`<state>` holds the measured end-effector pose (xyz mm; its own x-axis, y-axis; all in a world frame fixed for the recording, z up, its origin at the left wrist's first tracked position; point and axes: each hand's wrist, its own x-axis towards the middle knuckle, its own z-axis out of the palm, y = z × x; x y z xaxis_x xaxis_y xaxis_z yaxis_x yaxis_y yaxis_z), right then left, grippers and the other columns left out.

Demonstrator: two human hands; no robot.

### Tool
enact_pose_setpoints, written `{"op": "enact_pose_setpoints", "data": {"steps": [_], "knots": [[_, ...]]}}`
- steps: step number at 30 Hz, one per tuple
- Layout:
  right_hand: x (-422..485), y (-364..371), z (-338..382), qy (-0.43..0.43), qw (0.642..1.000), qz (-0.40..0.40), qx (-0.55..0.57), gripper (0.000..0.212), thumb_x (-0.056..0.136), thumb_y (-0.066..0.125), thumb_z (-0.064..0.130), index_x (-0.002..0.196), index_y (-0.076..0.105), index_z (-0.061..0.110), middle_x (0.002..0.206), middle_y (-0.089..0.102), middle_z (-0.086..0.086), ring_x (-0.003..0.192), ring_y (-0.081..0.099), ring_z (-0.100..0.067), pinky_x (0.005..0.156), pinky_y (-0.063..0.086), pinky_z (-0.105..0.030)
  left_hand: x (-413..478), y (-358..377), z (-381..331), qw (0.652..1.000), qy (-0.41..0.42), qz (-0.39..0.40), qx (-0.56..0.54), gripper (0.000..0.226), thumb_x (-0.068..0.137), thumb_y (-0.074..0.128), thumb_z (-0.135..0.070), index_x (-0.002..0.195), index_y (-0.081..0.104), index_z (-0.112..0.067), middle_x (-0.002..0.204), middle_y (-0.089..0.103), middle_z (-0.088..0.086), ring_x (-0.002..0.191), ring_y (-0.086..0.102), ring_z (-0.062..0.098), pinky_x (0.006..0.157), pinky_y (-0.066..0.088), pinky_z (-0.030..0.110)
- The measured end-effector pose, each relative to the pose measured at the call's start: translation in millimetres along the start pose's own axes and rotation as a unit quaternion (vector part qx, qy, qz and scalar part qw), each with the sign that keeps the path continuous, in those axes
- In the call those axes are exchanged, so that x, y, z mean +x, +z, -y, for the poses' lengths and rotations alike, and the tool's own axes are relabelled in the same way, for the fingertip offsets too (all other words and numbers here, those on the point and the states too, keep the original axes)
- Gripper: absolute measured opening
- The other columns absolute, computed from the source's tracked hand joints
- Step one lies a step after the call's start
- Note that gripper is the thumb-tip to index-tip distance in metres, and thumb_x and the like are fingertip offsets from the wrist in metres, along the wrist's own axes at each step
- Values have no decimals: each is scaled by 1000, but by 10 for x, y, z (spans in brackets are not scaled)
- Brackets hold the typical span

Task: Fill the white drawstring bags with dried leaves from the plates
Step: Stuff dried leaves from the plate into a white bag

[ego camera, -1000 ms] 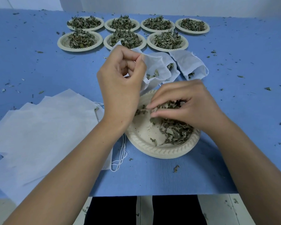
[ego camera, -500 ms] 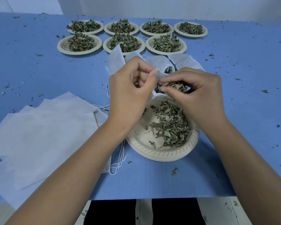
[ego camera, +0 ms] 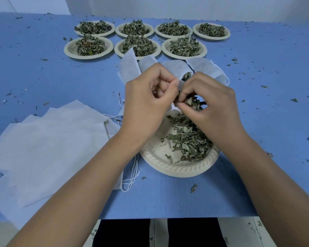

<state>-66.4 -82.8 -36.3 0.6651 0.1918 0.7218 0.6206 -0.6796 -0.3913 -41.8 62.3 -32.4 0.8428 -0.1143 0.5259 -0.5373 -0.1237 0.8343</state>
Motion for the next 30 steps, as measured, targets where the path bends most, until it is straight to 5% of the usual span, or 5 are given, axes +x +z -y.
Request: {"op": "enact_pose_setpoints", "data": {"steps": [8,13,19,22,30], "knots": [[42,-85,-40,-8,1000,23,-6,7,81,72,-4,83,72,2,84,65,-6,78,61,-13,72,47,-19,23,-7,37,999,-19,-44,14,12,91,64,-6,79,62,-9,55,51,-3,50,44,5,54,38,16],[9,-5,12,-11,999,36,-15,7,77,70,-6,79,70,0,79,66,-8,76,62,-20,70,48,-24,-17,21,-5,1000,6,18,14,9,89,65,-4,80,64,-4,61,60,8,54,52,17,54,41,17],[42,-74,-19,77,974,84,194,27,76,72,-1,99,60,-1,106,57,-14,98,61,-23,86,51,-28,34,-18,31,999,-19,-35,20,13,91,65,-12,79,62,-15,55,54,-4,49,43,1,51,34,14],[59,-104,-28,81,967,84,229,24,75,67,-13,87,57,5,104,52,-16,97,60,-26,84,51,-26,39,-18,25,999,-26,-43,10,14,92,65,-13,79,62,-15,54,54,1,47,43,4,50,34,16],[29,-2,2,-61,998,8,-21,14,73,61,-17,68,65,-4,73,64,-11,79,62,-27,71,47,-26,-29,24,-19,1000,0,3,-6,11,91,65,-5,80,63,-7,56,57,0,51,48,3,54,37,14]]}}
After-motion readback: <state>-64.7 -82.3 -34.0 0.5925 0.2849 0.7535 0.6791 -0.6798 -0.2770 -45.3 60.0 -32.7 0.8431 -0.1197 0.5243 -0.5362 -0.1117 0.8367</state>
